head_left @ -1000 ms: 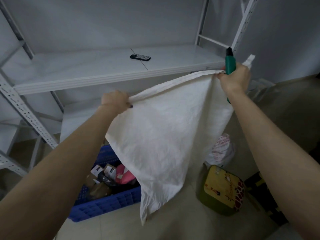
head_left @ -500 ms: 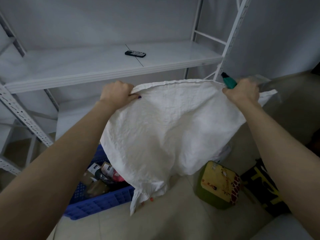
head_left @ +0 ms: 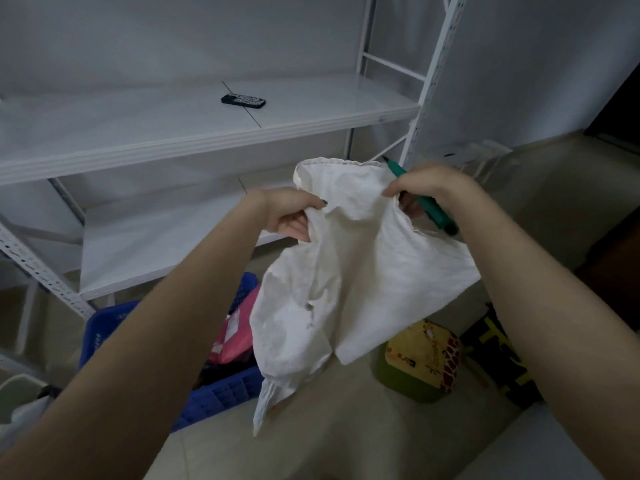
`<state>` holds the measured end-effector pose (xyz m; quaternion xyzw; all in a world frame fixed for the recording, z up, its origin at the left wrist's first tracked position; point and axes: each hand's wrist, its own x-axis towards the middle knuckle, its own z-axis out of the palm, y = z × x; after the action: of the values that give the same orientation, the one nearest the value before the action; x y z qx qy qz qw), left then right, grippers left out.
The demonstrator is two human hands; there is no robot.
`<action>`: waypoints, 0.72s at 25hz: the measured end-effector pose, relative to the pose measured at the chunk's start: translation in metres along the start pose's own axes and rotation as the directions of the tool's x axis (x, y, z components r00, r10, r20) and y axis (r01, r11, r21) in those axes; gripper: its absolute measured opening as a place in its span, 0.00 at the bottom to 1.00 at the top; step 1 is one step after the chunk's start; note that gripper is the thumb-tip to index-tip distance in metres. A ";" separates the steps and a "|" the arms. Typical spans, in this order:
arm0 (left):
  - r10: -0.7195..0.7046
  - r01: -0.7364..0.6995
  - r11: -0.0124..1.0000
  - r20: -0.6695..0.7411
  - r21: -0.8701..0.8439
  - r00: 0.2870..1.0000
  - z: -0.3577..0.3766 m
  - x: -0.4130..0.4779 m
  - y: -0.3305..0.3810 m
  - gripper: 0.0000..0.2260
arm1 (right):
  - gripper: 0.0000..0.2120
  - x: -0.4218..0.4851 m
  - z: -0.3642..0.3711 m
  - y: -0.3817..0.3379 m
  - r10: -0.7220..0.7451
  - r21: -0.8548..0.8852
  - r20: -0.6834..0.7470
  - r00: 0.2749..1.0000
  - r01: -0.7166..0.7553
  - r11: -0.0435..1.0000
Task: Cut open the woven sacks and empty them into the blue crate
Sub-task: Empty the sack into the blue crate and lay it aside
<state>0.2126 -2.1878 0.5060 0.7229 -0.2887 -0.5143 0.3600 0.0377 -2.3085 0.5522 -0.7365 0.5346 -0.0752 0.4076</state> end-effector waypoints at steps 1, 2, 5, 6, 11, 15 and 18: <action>-0.008 0.010 0.999 0.045 -0.031 0.999 0.010 0.001 0.002 0.12 | 0.09 0.000 0.005 -0.001 -0.009 0.070 0.007 1.000 0.009 0.998; -0.011 0.016 0.998 0.077 -0.064 0.997 0.020 0.002 0.004 0.14 | 0.08 0.002 0.011 -0.001 -0.018 0.130 0.018 1.000 0.016 0.991; 0.023 -0.011 0.994 0.116 -0.106 0.993 0.044 0.001 0.012 0.20 | 0.10 0.006 0.024 -0.004 -0.007 0.312 0.075 0.997 -0.017 0.950; 0.044 -0.031 0.994 0.118 -0.108 0.992 0.048 0.001 0.013 0.21 | 0.11 0.005 0.025 -0.005 -0.001 0.366 0.116 0.993 -0.042 0.930; 0.179 -0.149 0.949 0.088 -0.279 0.980 0.049 0.006 0.004 0.24 | 0.12 0.000 0.011 -0.004 -0.119 0.478 0.343 0.932 -0.065 0.876; 0.217 -0.220 0.930 -0.043 -0.294 0.975 0.055 0.012 0.001 0.09 | 0.14 -0.002 0.009 -0.004 -0.109 0.379 0.271 0.956 -0.001 0.926; 0.184 -0.261 0.853 -0.208 -0.452 0.961 0.046 0.019 -0.004 0.08 | 0.17 -0.007 -0.009 -0.001 -0.150 0.093 -0.016 0.989 0.151 0.984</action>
<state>0.1747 -2.2110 0.4827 0.6122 -0.2065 -0.4653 0.6050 0.0309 -2.3069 0.5612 -0.7545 0.4752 -0.1339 0.4325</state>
